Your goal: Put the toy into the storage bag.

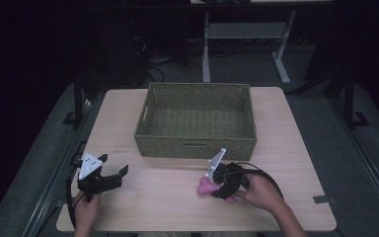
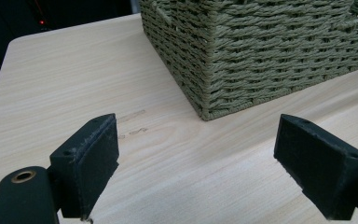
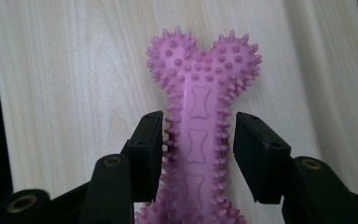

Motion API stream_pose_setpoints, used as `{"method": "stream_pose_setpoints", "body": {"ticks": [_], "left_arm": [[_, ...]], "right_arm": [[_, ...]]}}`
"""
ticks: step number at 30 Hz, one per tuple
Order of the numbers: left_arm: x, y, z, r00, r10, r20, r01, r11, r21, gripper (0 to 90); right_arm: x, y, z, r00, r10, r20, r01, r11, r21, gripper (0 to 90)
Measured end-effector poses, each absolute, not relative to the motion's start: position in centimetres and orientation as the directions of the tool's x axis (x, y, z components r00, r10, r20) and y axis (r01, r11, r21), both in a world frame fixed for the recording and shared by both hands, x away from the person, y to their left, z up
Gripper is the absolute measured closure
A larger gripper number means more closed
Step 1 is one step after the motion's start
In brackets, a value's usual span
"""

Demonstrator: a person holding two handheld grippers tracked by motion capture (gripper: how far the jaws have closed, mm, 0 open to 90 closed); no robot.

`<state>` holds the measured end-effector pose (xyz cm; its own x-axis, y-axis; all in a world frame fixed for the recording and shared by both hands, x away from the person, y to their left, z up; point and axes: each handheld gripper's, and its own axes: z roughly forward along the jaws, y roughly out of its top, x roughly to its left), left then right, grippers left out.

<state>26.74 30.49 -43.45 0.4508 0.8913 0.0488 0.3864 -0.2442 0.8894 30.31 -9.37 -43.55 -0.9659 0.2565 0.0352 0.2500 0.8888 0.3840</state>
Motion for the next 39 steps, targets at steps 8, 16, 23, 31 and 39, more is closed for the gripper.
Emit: {"method": "stream_pose_setpoints", "body": {"ticks": [8, 16, 23, 31, 39], "left_arm": [[26.8, 30.6, -43.5, 0.450, 0.892, 0.049, 0.386, -0.244, 0.890, 13.3], [26.7, 30.6, -43.5, 0.448, 0.892, 0.049, 0.385, -0.242, 0.890, 13.3], [26.7, 30.6, -43.4, 0.446, 0.894, 0.045, 0.386, -0.237, 0.891, 13.3], [26.9, 30.4, -43.6, 0.448, 0.893, 0.045, 0.392, -0.241, 0.888, 13.3], [27.2, 30.1, -43.7, 0.458, 0.888, 0.050, 0.396, -0.253, 0.883, 13.3]], "right_arm": [[30.2, -9.1, -43.9, -0.969, 0.245, 0.024, 0.236, 0.899, 0.370, 54.9], [30.3, -9.2, -43.7, -0.970, 0.242, 0.031, 0.236, 0.898, 0.372, 57.7], [30.5, -9.6, -43.5, -0.970, 0.238, 0.053, 0.240, 0.890, 0.388, 58.1], [31.0, -10.8, -42.8, -0.966, 0.239, 0.102, 0.260, 0.864, 0.432, 58.1], [31.9, -11.6, -41.3, -0.966, 0.231, 0.113, 0.257, 0.851, 0.457, 58.1]]}}
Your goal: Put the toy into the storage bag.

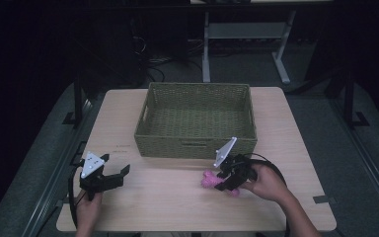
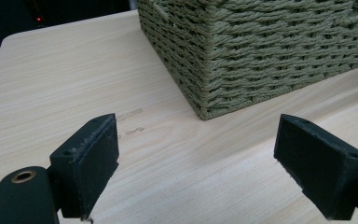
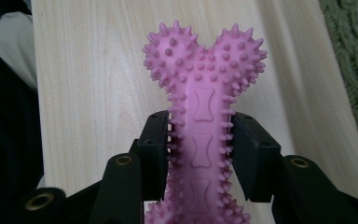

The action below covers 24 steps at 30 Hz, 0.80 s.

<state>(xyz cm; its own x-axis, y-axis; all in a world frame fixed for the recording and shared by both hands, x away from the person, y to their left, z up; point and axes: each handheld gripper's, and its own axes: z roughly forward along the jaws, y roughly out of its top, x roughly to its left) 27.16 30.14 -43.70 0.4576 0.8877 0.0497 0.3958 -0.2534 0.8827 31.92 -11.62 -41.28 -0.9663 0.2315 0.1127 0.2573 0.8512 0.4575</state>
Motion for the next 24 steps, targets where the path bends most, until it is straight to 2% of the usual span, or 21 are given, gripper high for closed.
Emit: {"method": "stream_pose_setpoints", "body": {"ticks": [24], "left_arm": [[27.0, 30.0, -43.6, 0.464, 0.884, 0.056, 0.387, -0.259, 0.885, 13.3]], "right_arm": [[32.7, -12.6, -38.3, -0.967, 0.213, 0.142, 0.256, 0.815, 0.519, 58.1]]}}
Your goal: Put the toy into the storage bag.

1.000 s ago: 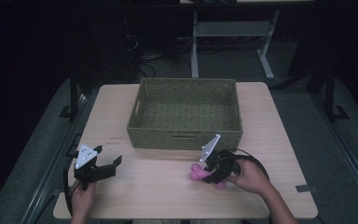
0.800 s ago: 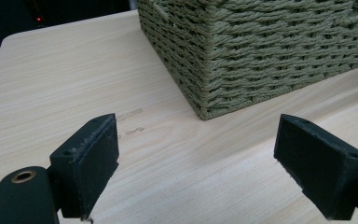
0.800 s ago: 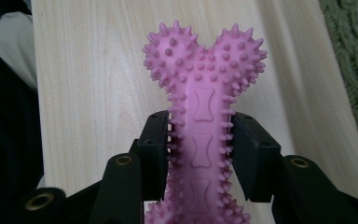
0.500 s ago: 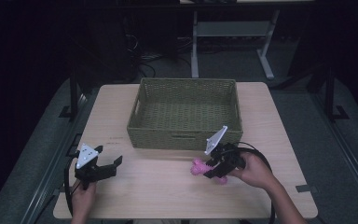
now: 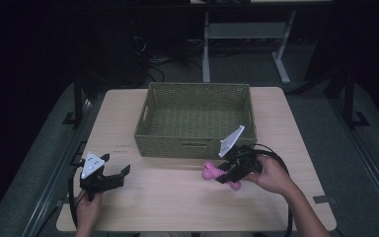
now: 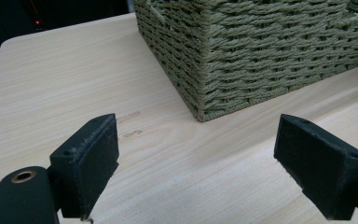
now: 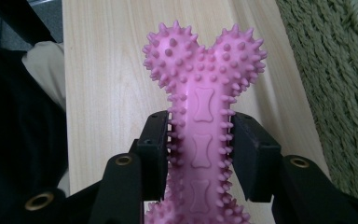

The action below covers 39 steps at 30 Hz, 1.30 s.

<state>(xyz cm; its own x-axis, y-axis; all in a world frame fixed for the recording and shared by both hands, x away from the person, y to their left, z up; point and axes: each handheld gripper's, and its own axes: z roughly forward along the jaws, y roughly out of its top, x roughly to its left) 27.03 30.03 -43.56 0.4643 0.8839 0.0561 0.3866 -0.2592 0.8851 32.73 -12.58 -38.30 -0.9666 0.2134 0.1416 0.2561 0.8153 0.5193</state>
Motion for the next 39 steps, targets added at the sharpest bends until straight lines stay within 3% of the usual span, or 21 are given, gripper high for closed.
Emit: {"method": "stream_pose_setpoints", "body": {"ticks": [39], "left_arm": [[26.9, 29.9, -43.5, 0.464, 0.884, 0.056, 0.380, -0.256, 0.889, 13.3]], "right_arm": [[34.5, -12.3, -34.0, -0.972, 0.197, 0.125, 0.233, 0.806, 0.544, 58.1]]}}
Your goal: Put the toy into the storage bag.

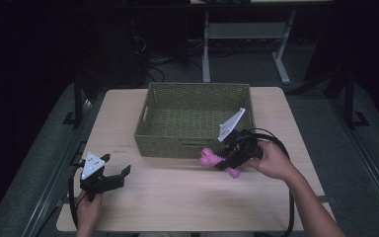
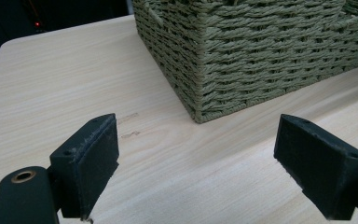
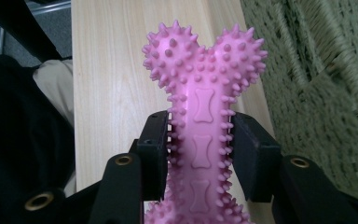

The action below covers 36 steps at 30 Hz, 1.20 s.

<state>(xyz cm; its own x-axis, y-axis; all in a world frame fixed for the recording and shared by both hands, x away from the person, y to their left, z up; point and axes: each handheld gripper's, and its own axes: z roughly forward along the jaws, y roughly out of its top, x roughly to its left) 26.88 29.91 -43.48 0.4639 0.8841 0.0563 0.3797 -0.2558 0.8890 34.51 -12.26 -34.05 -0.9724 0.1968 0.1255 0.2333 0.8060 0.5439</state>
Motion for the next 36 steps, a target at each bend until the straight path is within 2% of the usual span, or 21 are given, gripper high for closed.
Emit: {"method": "stream_pose_setpoints", "body": {"ticks": [36], "left_arm": [[26.8, 30.2, -43.4, 0.457, 0.888, 0.050, 0.379, -0.245, 0.892, 13.3]], "right_arm": [[38.3, -12.3, -29.6, -0.968, 0.223, 0.117, 0.250, 0.791, 0.559, 58.1]]}}
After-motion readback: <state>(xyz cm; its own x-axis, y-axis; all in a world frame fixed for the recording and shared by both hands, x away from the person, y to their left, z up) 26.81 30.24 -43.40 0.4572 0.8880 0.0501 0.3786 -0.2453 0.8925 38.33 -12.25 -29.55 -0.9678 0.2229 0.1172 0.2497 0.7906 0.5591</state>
